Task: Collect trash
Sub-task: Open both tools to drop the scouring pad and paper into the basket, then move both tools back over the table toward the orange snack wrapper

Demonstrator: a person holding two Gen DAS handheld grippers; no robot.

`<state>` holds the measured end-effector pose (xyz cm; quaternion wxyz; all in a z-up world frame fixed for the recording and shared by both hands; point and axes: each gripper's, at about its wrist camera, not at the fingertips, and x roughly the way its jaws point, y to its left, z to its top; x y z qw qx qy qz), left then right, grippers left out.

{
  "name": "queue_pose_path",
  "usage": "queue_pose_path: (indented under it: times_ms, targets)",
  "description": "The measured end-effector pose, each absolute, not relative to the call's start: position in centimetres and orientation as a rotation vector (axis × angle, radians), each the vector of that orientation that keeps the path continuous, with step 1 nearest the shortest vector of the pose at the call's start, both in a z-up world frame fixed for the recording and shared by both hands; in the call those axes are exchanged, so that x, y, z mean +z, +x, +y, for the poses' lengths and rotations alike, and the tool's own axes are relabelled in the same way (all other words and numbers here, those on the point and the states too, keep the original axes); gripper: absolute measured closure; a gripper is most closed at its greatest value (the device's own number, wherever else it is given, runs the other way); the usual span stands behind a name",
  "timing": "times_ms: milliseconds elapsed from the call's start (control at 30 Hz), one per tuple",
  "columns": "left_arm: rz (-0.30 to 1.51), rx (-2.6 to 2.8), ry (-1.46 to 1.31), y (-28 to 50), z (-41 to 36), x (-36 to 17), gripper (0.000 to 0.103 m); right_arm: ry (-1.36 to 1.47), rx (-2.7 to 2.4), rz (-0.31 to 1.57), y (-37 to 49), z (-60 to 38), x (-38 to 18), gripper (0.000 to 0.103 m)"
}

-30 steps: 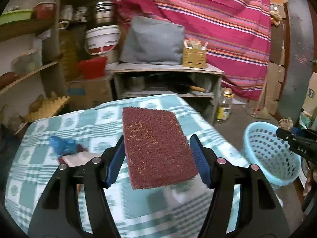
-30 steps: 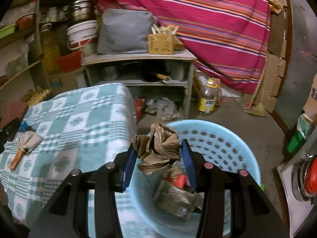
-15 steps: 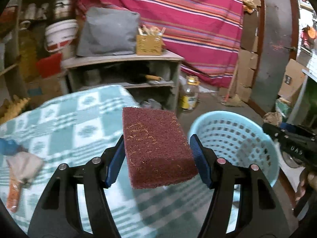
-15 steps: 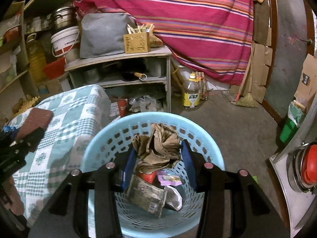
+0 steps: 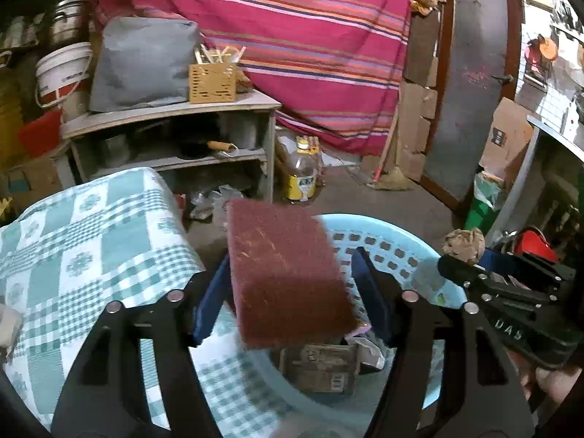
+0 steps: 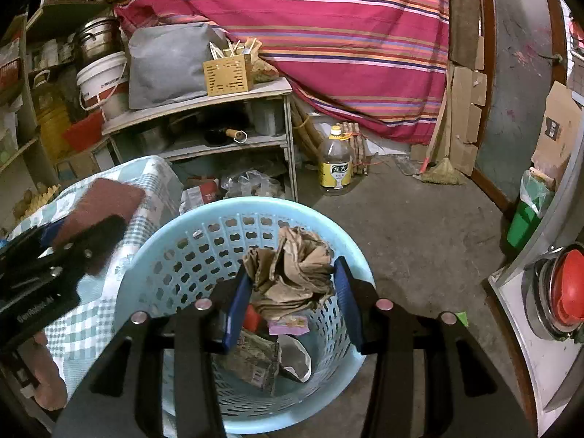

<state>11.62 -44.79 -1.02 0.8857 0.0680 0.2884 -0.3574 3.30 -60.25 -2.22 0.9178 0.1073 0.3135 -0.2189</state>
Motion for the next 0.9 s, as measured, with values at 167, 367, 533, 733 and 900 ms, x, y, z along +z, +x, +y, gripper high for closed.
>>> queue_pose_path:
  times_ms: [167,367,533,733,900]
  targets:
    - [0.575,-0.723,0.138,11.8,-44.5,-0.5,0.020,0.216,-0.459,0.651,3.2,-60.6,-2.5,0.058]
    - [0.551,-0.635,0.135,12.6,-41.5,-0.1,0.012,0.205,-0.449,0.658,3.8,-60.1,-2.5,0.058]
    - [0.556,-0.563,0.102,13.6,-37.4,0.4,0.006,0.199,-0.440,0.660,4.7,-59.2,-2.5,0.056]
    - [0.546,-0.478,0.074,14.8,-32.4,1.5,0.006,0.183,-0.459,0.646,6.1,-57.5,-2.0,0.024]
    - [0.549,-0.418,0.041,15.6,-27.7,2.3,0.006,0.190,-0.466,0.651,6.9,-56.2,-1.7,0.023]
